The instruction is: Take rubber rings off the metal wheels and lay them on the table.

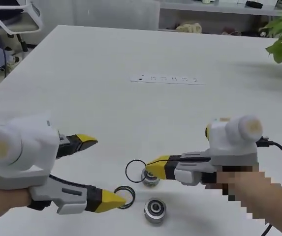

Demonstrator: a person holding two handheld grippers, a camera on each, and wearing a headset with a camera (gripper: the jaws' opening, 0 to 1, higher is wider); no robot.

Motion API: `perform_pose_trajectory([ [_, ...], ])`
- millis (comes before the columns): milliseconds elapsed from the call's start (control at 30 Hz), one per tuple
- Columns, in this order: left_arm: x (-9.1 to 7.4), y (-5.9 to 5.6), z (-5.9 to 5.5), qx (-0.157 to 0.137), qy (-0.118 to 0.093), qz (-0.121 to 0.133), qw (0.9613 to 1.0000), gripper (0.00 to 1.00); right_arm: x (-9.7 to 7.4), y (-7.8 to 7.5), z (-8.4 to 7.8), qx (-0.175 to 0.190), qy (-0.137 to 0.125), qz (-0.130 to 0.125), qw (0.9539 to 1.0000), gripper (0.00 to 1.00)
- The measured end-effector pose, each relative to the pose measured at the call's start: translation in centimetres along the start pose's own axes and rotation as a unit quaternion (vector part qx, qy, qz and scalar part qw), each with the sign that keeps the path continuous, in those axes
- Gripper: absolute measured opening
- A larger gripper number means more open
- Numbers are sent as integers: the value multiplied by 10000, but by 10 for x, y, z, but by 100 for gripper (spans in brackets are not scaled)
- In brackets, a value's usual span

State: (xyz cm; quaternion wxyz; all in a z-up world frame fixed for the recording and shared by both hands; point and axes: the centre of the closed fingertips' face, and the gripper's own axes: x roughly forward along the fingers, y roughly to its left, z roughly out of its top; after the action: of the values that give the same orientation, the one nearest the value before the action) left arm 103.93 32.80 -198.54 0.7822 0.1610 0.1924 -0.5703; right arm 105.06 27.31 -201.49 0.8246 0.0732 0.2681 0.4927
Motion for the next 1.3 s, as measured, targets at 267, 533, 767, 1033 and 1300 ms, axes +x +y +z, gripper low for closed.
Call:
perform_pose_trajectory([
  [267, -5, -1, -5, -66, 10, 11, 10000, 82, 6, 8, -8, 87, 145, 128, 9998, 0],
  [533, -9, -4, -11, -133, 9, 27, 9999, 83, 14, 14, -15, 92, 264, 222, 9994, 0],
  [767, -13, -3, -15, -119, 32, 78, 9999, 83, 22, 19, -22, 88, 387, 286, 9988, 0],
  [1033, -16, -3, -19, -162, 37, 100, 9998, 83, 29, 22, -32, 116, 557, 351, 9978, 0],
  [1300, -18, -4, -22, -207, 66, 107, 9997, 83, 31, 16, -39, 170, 645, 288, 9974, 0],
])
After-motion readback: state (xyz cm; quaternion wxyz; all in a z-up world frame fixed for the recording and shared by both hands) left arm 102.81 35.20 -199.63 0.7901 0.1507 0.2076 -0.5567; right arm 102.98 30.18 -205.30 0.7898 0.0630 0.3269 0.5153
